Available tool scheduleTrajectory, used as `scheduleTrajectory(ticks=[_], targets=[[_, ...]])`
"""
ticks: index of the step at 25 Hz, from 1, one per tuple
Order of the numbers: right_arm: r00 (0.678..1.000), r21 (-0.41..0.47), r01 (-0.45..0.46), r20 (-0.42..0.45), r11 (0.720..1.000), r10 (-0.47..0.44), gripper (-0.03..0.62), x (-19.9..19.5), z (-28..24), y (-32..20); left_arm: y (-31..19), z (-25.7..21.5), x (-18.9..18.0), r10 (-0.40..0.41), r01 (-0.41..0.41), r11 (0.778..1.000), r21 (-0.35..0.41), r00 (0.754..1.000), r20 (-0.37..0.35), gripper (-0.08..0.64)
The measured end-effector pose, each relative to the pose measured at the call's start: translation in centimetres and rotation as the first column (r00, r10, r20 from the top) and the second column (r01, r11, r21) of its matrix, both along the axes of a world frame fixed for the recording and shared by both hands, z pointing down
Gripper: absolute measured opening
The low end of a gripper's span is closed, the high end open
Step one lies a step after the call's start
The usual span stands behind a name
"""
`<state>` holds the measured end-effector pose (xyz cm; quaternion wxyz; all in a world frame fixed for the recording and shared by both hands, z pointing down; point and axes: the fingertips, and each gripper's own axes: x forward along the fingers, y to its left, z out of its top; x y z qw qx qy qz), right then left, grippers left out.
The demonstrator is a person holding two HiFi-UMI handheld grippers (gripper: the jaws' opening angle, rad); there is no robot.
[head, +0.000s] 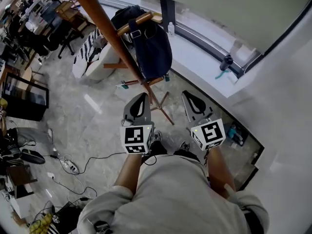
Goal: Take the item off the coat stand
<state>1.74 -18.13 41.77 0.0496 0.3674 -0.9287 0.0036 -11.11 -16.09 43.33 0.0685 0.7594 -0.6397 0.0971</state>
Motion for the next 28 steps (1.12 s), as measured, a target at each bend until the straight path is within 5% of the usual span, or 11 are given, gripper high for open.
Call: scheduleTrajectory(ticks=[11, 14, 28], targets=[[0.996, 0.055, 0.079, 0.035, 0.995, -0.081, 0.012, -5.1, -2.1, -1.1, 0.1, -1.0, -5.7, -0.113, 0.113, 0.993, 0.043, 0.993, -0.017, 0.011], [0.993, 0.062, 0.107, 0.050, 0.992, -0.110, 0.140, -6.4, -2.9, -0.9, 0.3, -1.0, -6.6, -0.120, 0.121, 0.991, 0.048, 0.993, -0.019, 0.011], [0.972, 0.005, 0.130, 0.198, 0.991, -0.129, 0.211, -7.9, -4.6, -2.8, 0.4, -1.1, -8.5, -0.148, 0.152, 0.986, 0.067, 0.988, -0.052, 0.011]])
